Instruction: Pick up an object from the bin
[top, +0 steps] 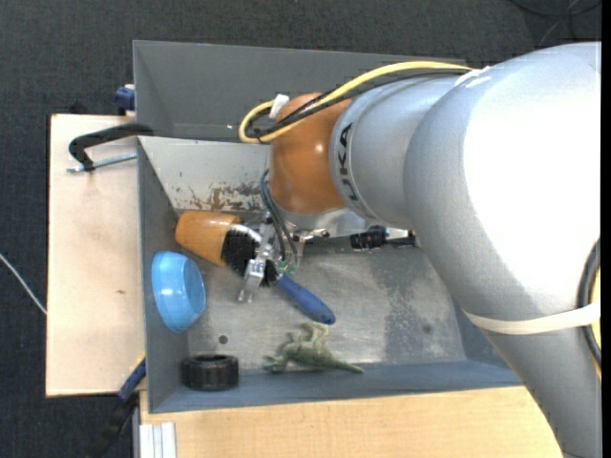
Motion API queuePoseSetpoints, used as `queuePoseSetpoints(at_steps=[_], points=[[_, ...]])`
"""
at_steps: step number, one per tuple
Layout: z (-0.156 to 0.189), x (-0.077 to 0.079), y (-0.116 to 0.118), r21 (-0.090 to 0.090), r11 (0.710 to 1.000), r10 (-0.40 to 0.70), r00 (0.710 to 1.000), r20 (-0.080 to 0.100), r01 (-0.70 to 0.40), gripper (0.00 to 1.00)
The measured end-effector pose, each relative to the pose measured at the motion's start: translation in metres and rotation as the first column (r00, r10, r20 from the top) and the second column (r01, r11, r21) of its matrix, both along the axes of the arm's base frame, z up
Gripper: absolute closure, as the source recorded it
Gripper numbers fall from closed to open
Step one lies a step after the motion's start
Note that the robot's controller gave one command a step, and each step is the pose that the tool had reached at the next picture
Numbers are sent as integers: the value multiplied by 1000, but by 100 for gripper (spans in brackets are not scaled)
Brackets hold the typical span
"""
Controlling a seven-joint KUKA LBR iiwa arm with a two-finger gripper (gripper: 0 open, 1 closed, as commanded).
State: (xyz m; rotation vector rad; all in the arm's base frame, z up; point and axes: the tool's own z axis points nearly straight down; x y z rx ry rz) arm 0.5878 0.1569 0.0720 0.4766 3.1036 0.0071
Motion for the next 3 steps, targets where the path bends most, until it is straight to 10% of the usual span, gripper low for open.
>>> queuePoseSetpoints(at_steps=[1, 2, 3], points=[[1, 0, 1, -2, 1000, 2, 1000, -2, -2, 0], [4, 3, 1, -2, 1000, 1, 1000, 8, -1, 100], [55, 5, 2, -1, 1000, 3, 1000, 6, -3, 100]])
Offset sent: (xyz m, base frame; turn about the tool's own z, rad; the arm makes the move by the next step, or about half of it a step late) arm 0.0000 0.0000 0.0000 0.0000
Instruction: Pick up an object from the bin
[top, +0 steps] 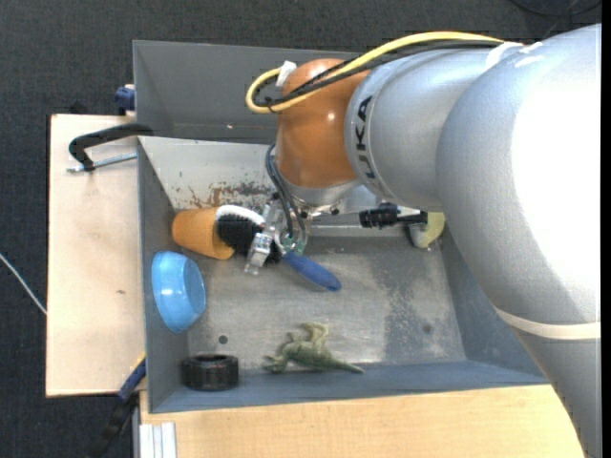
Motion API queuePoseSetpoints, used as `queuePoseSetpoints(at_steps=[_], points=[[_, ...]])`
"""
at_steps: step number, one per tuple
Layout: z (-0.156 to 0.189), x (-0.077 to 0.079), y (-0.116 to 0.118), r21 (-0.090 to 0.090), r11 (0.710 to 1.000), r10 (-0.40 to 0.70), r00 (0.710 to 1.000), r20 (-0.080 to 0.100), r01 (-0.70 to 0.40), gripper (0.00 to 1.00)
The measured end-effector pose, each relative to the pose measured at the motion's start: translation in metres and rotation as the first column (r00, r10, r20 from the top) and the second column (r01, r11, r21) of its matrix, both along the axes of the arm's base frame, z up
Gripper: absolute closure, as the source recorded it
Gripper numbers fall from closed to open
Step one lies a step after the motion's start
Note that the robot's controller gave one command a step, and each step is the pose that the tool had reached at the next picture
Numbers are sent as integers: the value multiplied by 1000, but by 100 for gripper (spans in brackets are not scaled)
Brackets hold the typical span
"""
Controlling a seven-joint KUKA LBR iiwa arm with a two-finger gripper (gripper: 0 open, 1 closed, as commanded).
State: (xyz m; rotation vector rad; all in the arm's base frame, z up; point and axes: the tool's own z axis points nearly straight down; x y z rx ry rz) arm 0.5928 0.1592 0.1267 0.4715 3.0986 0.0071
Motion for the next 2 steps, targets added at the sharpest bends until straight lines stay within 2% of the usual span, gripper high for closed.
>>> queuePoseSetpoints(at_steps=[1, 2], points=[[41, 1, 1, 0, 1000, 2, 1000, 0, -2, 100], [48, 2, 2, -2, 1000, 3, 1000, -3, -3, 100]])
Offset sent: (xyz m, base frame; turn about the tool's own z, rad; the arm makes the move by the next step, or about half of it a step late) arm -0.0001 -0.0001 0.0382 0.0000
